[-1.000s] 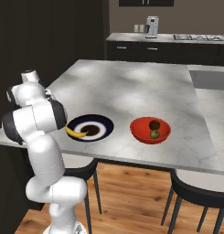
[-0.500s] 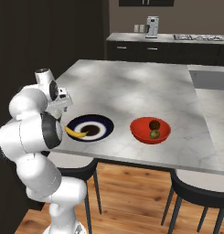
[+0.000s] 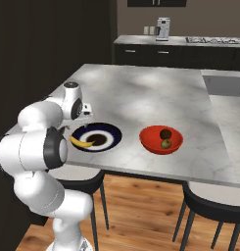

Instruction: Take the fruits from the plate on the dining counter and place two fruits in each bowl.

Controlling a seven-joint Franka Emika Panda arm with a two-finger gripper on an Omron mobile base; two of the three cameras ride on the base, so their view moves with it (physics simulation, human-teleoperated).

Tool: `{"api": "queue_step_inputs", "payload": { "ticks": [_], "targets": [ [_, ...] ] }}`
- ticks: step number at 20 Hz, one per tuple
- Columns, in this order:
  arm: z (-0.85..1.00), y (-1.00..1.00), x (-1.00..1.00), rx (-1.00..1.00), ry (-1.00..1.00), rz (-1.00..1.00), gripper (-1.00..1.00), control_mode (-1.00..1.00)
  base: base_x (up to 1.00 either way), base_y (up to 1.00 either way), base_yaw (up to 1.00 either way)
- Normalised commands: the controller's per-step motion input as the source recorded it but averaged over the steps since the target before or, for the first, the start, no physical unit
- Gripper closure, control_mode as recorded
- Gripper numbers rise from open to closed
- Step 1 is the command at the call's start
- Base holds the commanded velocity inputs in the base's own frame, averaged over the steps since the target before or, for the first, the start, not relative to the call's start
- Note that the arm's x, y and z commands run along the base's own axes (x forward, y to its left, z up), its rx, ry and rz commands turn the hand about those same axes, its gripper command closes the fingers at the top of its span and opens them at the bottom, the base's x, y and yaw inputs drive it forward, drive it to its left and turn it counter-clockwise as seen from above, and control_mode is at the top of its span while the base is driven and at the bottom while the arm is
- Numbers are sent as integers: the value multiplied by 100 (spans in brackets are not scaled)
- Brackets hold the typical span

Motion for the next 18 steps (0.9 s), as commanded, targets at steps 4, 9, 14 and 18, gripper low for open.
{"api": "queue_step_inputs", "payload": {
  "ticks": [4, 9, 14, 18],
  "targets": [
    [-33, 1, -11, 0, 3, 26, -100, -100, 0, 0, 0],
    [-2, 0, -22, -1, 2, 42, -100, -100, 0, 0, 0],
    [-20, 0, 20, -10, 20, 17, -100, -100, 0, 0, 0],
    [-29, 0, 47, -7, 15, 0, -100, -100, 0, 0, 0]
  ]
}}
